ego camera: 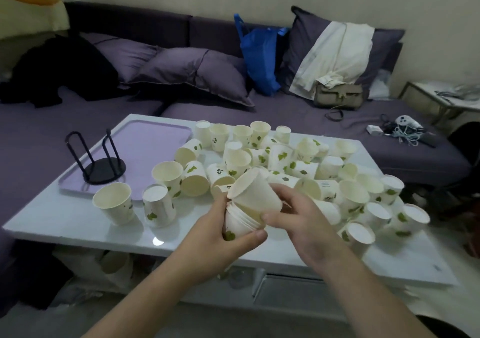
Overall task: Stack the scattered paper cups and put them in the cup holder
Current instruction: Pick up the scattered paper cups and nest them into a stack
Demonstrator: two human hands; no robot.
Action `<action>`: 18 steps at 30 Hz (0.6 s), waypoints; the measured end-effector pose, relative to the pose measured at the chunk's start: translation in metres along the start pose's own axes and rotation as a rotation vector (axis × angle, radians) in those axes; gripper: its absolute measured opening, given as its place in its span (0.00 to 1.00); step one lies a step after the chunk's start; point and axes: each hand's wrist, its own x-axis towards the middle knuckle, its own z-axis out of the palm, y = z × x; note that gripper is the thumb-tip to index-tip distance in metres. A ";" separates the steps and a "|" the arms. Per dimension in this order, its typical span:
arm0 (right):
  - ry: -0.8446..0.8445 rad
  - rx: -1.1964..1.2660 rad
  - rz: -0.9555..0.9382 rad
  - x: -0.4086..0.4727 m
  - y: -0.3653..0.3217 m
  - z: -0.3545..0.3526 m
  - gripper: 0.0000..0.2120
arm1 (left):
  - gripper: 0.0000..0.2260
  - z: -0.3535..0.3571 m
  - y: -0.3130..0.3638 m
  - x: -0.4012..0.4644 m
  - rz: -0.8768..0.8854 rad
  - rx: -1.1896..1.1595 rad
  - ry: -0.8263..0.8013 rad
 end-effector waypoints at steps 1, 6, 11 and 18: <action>0.009 -0.111 -0.019 -0.003 0.001 0.000 0.23 | 0.33 0.002 0.001 -0.001 0.012 0.030 -0.002; -0.043 -0.442 -0.080 -0.011 -0.006 -0.006 0.32 | 0.32 0.010 0.000 -0.001 0.057 0.206 -0.031; 0.037 -0.577 -0.249 -0.019 -0.010 -0.005 0.40 | 0.35 0.016 -0.005 0.005 0.018 0.197 -0.045; 0.030 -0.571 -0.052 -0.018 -0.005 -0.012 0.31 | 0.25 0.025 -0.002 0.011 -0.015 0.106 -0.013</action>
